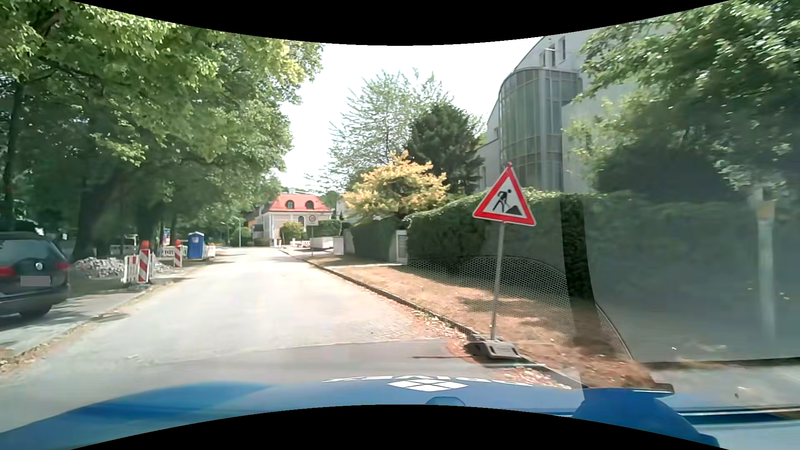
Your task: Follow the waypoints while adhering to traffic rules and regulations
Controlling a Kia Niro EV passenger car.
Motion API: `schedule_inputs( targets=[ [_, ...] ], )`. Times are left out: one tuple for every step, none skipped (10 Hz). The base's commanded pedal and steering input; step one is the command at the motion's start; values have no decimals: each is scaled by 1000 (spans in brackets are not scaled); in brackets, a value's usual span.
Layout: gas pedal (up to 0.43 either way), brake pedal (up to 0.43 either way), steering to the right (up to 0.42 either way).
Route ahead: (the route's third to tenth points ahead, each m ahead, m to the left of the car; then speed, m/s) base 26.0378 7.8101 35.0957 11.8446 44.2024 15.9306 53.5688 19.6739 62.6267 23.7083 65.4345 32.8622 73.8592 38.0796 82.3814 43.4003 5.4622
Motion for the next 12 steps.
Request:
schedule_inputs(
  targets=[
    [177, 0, -260],
    [177, 0, -237],
    [177, 0, -223],
    [177, 0, -206],
    [177, 0, -192],
    [177, 0, -181],
    [177, 0, -167],
    [177, 0, -156],
    [177, 0, -145],
    [177, 0, -134],
    [177, 0, -121],
    [177, 0, -107]
  ],
)
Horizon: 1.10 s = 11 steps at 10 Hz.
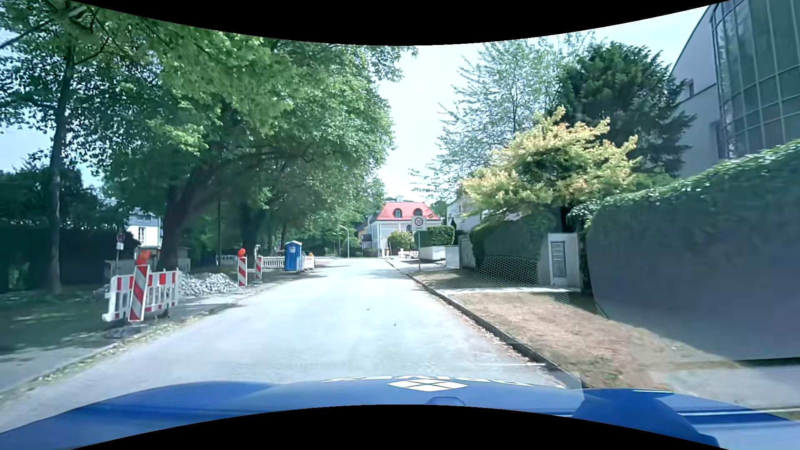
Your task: Follow the waypoints while adhering to traffic rules and regulations
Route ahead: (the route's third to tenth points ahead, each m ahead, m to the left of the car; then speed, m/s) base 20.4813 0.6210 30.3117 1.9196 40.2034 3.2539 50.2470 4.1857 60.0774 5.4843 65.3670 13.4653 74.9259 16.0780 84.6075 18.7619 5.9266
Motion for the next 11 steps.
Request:
schedule_inputs(
  targets=[
    [177, 0, -94],
    [177, 0, -88],
    [197, 0, -81],
    [209, 0, -73],
    [220, 0, -64],
    [220, 0, -55],
    [220, 0, -44],
    [220, 0, -38],
    [220, 0, -34],
    [220, 0, -33],
    [220, 0, -33]
  ],
)
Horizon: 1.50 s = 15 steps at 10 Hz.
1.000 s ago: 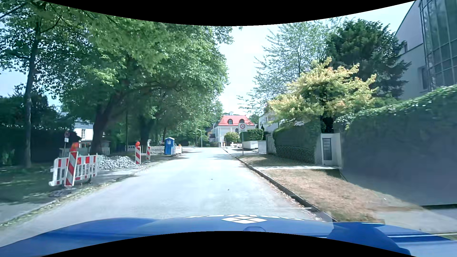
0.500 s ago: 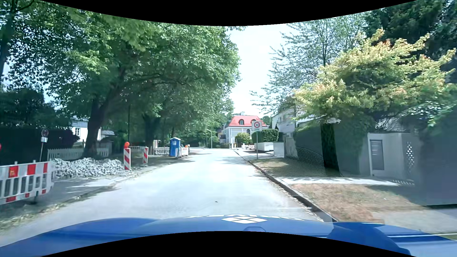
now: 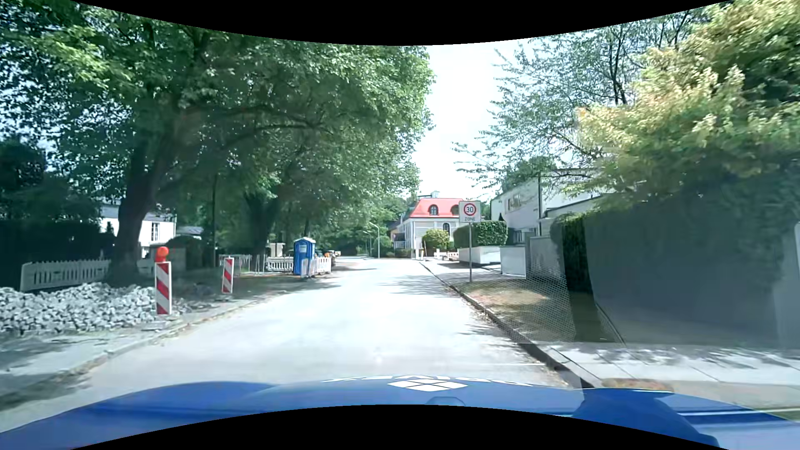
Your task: Follow the waypoints while adhering to traffic rules and regulations
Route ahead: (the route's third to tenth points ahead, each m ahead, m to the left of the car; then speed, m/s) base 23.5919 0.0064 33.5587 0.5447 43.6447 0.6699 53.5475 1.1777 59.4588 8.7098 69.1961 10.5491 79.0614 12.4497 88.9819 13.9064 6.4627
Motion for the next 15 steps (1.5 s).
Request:
schedule_inputs(
  targets=[
    [220, 0, -32],
    [220, 0, -27],
    [220, 0, -17],
    [220, 0, -10],
    [220, 0, -7],
    [209, 0, -8],
    [189, 0, -9],
    [189, 0, -9],
    [189, 0, -9],
    [189, 0, -9],
    [189, 0, -9],
    [169, 0, -9],
    [157, 0, -9],
    [157, 0, -9],
    [157, 0, -7]
  ],
)
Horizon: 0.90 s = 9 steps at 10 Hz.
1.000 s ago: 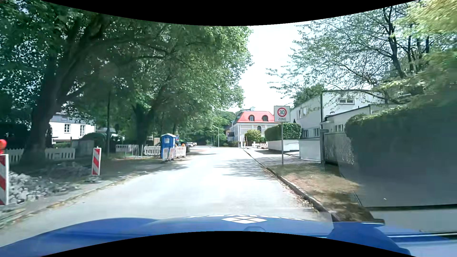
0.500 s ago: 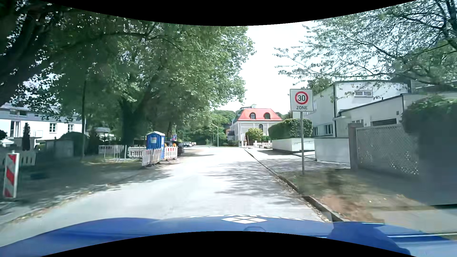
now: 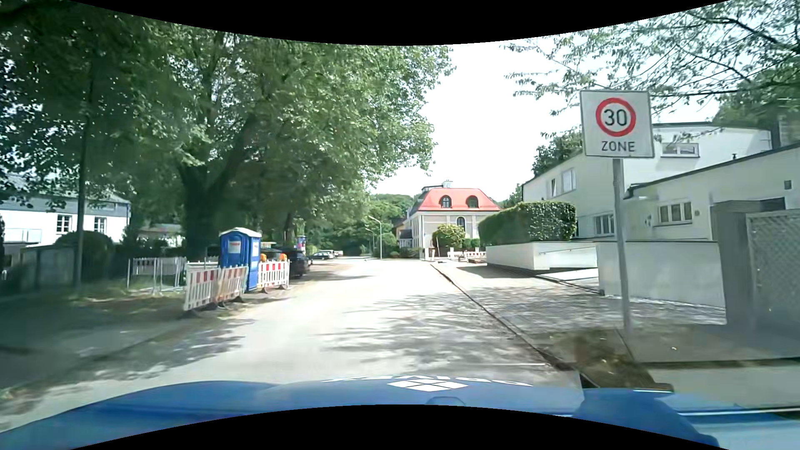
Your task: Follow the waypoints while adhering to traffic rules and regulations
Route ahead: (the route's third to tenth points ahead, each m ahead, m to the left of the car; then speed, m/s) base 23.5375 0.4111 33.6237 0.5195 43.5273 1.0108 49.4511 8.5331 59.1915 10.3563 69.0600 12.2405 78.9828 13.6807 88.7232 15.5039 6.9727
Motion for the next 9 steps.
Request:
schedule_inputs(
  targets=[
    [150, 0, -8],
    [138, 0, -7],
    [138, 0, -6],
    [138, 0, -4],
    [138, 0, -3],
    [138, 0, -3],
    [138, 0, -3],
    [138, 0, -3],
    [138, 0, -5]
  ],
)
